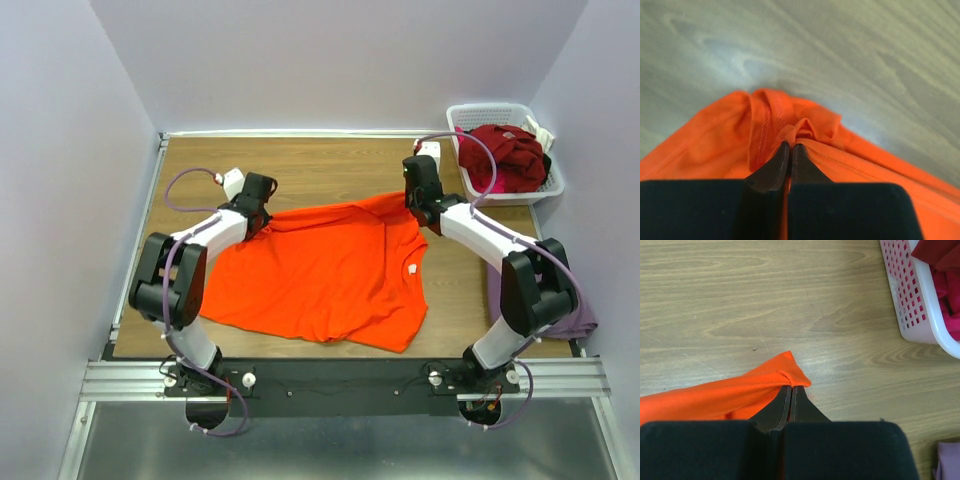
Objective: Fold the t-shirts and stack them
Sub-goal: Flatten out the tshirt
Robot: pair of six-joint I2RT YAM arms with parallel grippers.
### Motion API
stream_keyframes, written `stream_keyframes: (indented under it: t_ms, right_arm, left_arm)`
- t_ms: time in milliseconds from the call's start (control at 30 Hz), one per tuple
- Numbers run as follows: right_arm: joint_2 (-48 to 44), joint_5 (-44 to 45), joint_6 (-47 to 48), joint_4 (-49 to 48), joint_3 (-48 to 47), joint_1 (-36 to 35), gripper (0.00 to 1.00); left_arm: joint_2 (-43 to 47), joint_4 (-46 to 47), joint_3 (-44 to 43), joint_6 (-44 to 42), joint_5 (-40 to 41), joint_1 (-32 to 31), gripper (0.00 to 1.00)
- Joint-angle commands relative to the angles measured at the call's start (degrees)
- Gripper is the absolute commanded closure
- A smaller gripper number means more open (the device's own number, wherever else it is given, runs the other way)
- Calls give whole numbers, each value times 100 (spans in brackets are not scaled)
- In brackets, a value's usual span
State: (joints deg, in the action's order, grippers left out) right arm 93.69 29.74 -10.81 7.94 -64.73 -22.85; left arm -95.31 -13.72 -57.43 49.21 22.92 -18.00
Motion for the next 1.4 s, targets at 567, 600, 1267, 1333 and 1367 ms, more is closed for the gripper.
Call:
stream_keyframes:
  t_ms: [567, 600, 1267, 1333, 1367]
  right_arm:
    - [545, 6, -211, -188, -374, 246, 99]
    - [545, -3, -211, -188, -374, 246, 99]
    - [237, 130, -1432, 779, 101, 1415, 99]
    - [386, -55, -1477, 831, 57, 1424, 99]
    - [439, -108, -1529, 840, 48, 1424, 99]
  left_arm:
    - [-647, 9, -1710, -781, 1735, 306, 29]
    - [-656, 70, -1702, -799, 1690, 341, 28]
    - [-2123, 642, -2799, -1888, -1332, 534, 41]
    - [-2237, 773, -2896, -1959, -1885, 517, 43]
    - [-2247, 826, -2888, -2046, -2079, 508, 44]
